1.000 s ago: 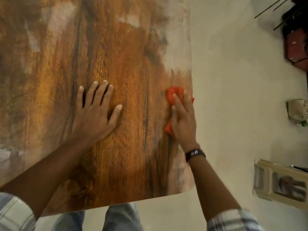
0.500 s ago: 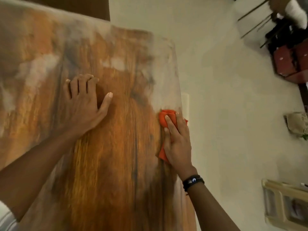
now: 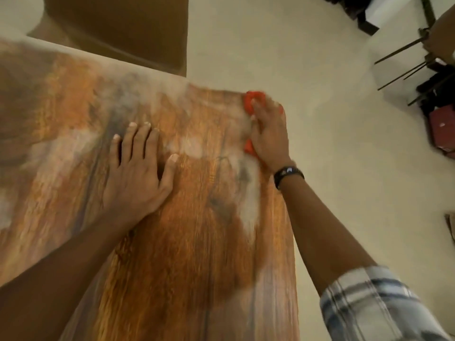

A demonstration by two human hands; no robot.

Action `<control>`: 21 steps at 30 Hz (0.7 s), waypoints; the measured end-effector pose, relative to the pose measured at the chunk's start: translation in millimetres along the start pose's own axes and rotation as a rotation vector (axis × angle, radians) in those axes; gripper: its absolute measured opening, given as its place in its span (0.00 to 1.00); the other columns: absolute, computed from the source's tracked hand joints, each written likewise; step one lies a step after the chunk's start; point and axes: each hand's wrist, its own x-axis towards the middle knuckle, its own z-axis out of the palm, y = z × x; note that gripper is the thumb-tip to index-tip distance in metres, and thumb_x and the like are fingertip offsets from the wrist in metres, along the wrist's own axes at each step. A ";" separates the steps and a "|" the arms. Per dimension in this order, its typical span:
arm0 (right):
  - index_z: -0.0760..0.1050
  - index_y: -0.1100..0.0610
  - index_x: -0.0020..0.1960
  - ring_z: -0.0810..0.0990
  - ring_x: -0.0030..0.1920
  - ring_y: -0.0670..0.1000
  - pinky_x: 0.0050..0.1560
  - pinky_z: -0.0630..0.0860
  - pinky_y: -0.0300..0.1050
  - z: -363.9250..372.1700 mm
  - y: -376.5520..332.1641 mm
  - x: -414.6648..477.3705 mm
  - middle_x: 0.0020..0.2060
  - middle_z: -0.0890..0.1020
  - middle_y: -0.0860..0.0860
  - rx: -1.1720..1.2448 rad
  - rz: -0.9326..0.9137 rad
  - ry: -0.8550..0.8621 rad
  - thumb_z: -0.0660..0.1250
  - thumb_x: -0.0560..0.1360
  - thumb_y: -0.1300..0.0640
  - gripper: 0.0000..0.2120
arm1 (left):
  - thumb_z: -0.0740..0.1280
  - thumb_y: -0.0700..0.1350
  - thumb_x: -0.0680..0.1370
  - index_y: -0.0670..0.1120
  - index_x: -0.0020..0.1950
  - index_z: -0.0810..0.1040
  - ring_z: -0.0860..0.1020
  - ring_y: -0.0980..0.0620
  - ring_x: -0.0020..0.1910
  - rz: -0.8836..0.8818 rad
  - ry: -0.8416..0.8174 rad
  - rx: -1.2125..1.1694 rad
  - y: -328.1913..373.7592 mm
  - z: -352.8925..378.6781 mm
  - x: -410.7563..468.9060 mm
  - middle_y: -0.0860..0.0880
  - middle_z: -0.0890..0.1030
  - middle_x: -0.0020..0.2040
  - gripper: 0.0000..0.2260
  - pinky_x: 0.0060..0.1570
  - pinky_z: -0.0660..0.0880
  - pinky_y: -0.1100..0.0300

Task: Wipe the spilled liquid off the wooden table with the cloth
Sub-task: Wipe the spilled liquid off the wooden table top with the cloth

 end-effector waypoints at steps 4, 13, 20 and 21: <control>0.57 0.41 0.79 0.49 0.80 0.51 0.77 0.57 0.61 12.9 -48.4 -149.7 0.81 0.51 0.46 0.015 -0.238 -0.202 0.52 0.85 0.48 0.22 | 0.48 0.60 0.83 0.41 0.79 0.60 0.52 0.44 0.81 -0.006 -0.004 0.004 3.9 -2.3 -0.8 0.42 0.60 0.80 0.31 0.80 0.46 0.41; 0.64 0.50 0.77 0.56 0.79 0.55 0.77 0.58 0.57 -8.0 -8.2 -44.9 0.79 0.59 0.52 -0.014 0.122 -0.037 0.54 0.85 0.53 0.21 | 0.46 0.60 0.84 0.41 0.79 0.61 0.54 0.43 0.81 0.019 -0.010 0.022 2.4 -2.1 0.8 0.42 0.60 0.80 0.31 0.79 0.46 0.40; 0.55 0.40 0.79 0.48 0.80 0.48 0.77 0.59 0.59 0.2 -34.2 -222.4 0.80 0.51 0.43 -0.002 -0.243 -0.187 0.53 0.85 0.48 0.23 | 0.48 0.59 0.83 0.42 0.79 0.61 0.53 0.44 0.81 0.010 -0.019 -0.016 5.6 -7.9 -0.1 0.43 0.59 0.81 0.30 0.80 0.45 0.42; 0.56 0.40 0.79 0.49 0.80 0.48 0.76 0.60 0.58 -4.1 -23.9 -213.4 0.80 0.52 0.44 0.004 -0.191 -0.176 0.54 0.85 0.48 0.23 | 0.49 0.59 0.83 0.42 0.79 0.62 0.54 0.45 0.81 0.014 -0.017 -0.073 6.3 -10.3 -0.1 0.43 0.60 0.81 0.29 0.80 0.45 0.44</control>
